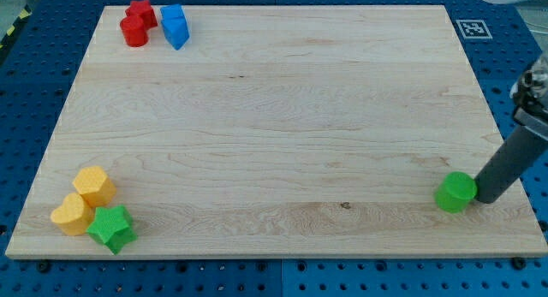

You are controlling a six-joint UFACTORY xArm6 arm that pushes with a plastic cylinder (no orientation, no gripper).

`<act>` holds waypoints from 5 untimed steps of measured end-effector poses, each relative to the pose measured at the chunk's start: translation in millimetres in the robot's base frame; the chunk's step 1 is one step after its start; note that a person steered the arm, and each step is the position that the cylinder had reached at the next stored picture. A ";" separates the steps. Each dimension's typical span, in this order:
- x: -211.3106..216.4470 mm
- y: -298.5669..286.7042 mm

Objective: Move the green circle towards left

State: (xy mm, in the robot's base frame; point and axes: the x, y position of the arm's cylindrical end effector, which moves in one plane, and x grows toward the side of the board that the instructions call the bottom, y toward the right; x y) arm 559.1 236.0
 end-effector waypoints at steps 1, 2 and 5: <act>3.1 -9.9; 3.2 -29.2; 3.2 -75.1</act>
State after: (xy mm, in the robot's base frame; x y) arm 562.3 161.0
